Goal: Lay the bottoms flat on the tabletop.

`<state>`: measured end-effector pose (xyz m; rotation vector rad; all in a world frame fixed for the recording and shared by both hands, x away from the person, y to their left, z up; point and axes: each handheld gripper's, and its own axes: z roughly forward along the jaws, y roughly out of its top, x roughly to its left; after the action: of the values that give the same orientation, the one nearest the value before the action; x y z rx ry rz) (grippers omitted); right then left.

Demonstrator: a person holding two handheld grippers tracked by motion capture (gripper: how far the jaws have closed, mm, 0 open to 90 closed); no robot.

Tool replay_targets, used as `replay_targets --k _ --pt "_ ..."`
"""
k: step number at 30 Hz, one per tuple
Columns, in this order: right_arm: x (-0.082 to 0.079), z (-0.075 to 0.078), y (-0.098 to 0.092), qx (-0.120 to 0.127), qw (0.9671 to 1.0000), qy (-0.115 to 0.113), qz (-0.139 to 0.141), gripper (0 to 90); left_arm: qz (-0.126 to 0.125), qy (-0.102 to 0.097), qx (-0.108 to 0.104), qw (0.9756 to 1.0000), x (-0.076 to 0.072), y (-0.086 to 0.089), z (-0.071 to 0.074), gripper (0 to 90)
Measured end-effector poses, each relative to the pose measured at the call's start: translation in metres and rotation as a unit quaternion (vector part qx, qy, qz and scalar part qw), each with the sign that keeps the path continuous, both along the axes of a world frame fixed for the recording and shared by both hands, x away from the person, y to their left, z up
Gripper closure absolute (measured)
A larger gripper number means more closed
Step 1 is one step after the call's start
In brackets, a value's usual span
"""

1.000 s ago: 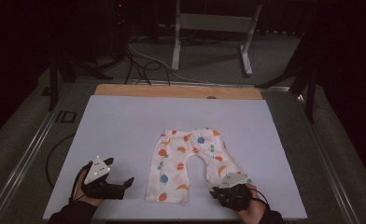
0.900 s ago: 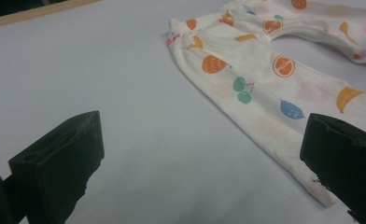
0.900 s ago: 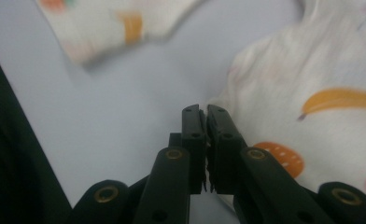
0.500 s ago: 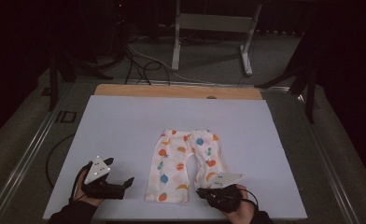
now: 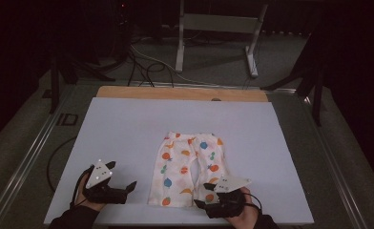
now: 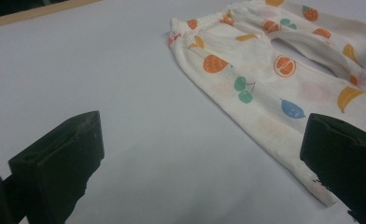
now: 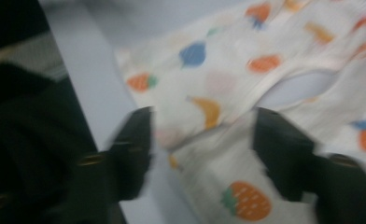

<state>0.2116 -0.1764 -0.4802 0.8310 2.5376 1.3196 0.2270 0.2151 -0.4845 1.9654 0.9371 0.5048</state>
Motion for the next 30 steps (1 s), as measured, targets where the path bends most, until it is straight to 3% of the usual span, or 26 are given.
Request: replay_targets --k 5,11,17,21,25,30 --pt "0.011 0.008 -0.015 0.023 0.9987 -0.027 -0.035 13.6 -0.002 0.0 0.0 1.0 0.0 -0.001 0.0 0.3" --pt "0.027 0.016 -0.029 0.043 0.9956 -0.049 -0.068 11.6 -0.002 0.001 -0.001 1.0 0.0 -0.001 0.0 0.2" --pt "0.045 0.021 -0.037 0.043 0.9929 -0.06 -0.094 11.5 -0.005 0.003 -0.006 1.0 0.001 -0.002 0.0 0.3" --pt "0.057 0.024 -0.042 0.044 0.9909 -0.063 -0.111 11.6 -0.012 0.009 -0.024 0.9996 0.003 -0.002 0.003 0.2" --pt "0.07 0.027 -0.044 0.043 0.9894 -0.064 -0.123 11.8 -0.043 0.015 -0.037 0.9983 0.011 -0.005 0.01 0.3" --pt "0.09 0.03 -0.045 0.041 0.9879 -0.055 -0.139 12.1 -0.071 -0.009 -0.02 0.9972 0.026 -0.02 0.024 1.4"
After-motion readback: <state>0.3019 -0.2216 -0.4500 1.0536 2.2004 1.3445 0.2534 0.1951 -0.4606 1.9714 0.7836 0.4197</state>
